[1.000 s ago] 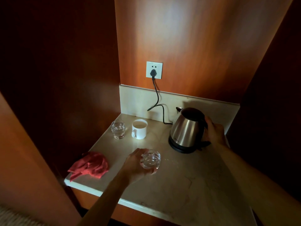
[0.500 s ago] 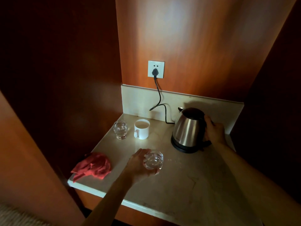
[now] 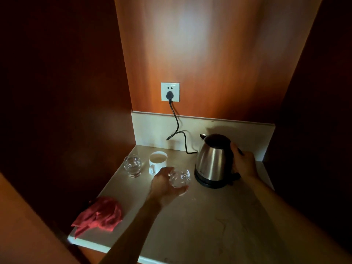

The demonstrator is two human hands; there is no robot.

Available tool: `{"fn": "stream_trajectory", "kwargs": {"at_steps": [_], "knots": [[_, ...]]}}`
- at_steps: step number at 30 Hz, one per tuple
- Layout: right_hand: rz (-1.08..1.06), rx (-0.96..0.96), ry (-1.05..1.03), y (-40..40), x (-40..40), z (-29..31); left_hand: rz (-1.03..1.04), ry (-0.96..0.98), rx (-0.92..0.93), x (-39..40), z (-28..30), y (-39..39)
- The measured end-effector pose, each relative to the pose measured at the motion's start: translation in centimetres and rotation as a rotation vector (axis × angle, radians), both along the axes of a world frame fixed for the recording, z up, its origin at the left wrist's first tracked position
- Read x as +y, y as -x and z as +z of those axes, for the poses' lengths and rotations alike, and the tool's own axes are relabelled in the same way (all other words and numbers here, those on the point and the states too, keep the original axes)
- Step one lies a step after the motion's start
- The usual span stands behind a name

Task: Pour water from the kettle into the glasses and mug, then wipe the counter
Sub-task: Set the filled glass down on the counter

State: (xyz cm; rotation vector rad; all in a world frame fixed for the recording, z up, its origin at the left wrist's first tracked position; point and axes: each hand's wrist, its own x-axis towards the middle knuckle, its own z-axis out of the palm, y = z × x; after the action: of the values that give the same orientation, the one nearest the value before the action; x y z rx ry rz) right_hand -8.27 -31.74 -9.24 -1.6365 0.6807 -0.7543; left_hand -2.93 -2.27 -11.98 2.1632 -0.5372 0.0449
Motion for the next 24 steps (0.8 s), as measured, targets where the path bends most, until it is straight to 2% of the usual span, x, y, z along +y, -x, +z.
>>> {"fn": "stream_trajectory", "kwargs": {"at_steps": [7,14,24], "knots": [[0.009,-0.017,-0.021,-0.4,-0.6,-0.7,0.106,0.019,-0.034,-5.4,2.0,-3.7],[0.007,-0.017,-0.002,-0.6,-0.8,-1.0,0.218,-0.002,0.028,-8.6,0.7,-6.0],[0.019,-0.048,0.042,-0.7,-1.2,-1.1,0.240,-0.067,0.027,-10.4,-0.3,-7.9]]}}
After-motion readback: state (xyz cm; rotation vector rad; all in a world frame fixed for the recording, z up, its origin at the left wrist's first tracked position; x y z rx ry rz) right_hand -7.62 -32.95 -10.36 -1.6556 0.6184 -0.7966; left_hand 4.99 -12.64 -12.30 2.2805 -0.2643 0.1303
